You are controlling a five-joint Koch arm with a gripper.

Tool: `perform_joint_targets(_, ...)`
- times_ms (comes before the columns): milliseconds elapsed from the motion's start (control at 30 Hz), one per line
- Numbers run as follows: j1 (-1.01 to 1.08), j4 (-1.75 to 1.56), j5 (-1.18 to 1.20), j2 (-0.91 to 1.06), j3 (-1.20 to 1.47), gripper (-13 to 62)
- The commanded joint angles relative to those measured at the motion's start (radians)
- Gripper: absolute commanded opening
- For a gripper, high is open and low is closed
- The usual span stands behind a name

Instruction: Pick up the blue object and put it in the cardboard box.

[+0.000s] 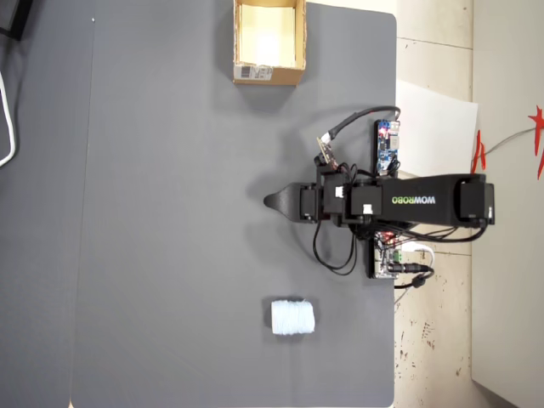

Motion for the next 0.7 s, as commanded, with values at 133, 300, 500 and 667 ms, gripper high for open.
perform_joint_targets(133, -0.026, 0.048, 0.051, 0.086, 0.035, 33.6)
perform_joint_targets(300, -0.035, 0.048, 0.083, 0.086, 0.035, 33.6)
perform_joint_targets(500, -0.081, 0.104, 0.121, 0.086, 0.018, 33.6)
perform_joint_targets(667, -0.117, 0.173, 0.199, 0.086, -0.015, 33.6)
